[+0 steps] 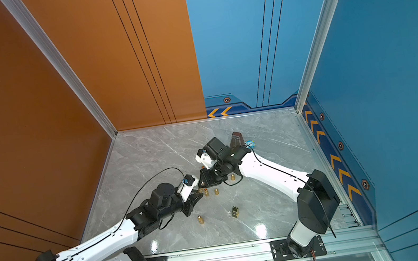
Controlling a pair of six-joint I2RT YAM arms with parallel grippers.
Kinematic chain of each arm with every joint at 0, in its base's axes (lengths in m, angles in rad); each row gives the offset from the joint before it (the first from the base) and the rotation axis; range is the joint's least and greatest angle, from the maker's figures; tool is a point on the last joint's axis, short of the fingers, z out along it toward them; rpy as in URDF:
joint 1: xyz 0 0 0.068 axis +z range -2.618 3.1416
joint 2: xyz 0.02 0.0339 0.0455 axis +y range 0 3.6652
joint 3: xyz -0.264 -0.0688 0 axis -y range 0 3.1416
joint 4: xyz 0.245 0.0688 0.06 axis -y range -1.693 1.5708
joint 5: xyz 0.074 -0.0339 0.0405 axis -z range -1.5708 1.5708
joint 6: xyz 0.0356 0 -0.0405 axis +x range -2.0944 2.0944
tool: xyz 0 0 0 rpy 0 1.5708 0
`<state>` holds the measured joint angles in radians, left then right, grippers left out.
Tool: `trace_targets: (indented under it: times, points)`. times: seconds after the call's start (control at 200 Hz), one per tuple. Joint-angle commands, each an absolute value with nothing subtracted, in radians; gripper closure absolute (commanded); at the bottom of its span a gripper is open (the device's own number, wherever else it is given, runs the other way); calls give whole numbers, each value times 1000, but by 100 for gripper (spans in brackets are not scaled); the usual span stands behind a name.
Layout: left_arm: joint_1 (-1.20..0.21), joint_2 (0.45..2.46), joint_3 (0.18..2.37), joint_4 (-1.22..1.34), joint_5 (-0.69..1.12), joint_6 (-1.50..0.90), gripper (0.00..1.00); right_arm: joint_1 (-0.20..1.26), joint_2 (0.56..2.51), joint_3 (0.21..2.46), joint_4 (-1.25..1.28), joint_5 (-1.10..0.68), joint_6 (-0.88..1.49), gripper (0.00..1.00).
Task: Open the lipstick cap
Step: Open the cover of the lipstick, then place the cover at the center of the board.
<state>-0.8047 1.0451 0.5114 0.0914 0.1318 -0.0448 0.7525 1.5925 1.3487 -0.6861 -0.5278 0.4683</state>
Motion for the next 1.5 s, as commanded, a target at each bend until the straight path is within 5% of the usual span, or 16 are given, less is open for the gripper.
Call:
trace_targets:
  times: [0.0, 0.921, 1.496]
  points:
    - [-808, 1013, 530, 34, 115, -38, 100, 734, 1547, 1340, -667, -494, 465, 81]
    - [-807, 953, 535, -57, 92, -16, 100, 658, 1429, 1319, -677, -484, 484, 80]
    - [-814, 947, 524, 20, 83, -41, 100, 636, 1414, 1127, -754, -80, 428, 80]
